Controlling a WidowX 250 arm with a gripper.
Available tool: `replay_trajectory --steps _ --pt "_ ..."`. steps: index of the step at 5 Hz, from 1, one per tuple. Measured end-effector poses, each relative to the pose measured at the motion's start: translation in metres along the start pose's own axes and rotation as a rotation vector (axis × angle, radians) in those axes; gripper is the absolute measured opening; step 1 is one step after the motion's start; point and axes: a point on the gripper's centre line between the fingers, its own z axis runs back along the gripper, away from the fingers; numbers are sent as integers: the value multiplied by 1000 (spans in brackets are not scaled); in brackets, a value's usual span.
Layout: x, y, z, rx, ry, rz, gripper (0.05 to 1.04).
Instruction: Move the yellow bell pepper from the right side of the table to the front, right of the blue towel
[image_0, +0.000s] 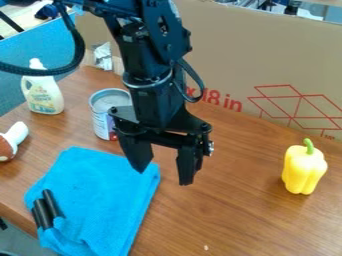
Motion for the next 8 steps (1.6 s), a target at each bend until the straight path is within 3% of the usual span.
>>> replay_trajectory --steps 1,2,4,5,7,8 --pt "-1 -1 -4 4 18 2 1002" --pt "20 -14 -14 55 30 -58 1002" --pt "69 -61 -17 2 -81 -341 1002" --pt "83 -82 -32 7 -76 -426 1002" --pt "95 -98 -47 -13 -48 -452 1002" --pt "101 -98 -46 2 -62 -454 1002"
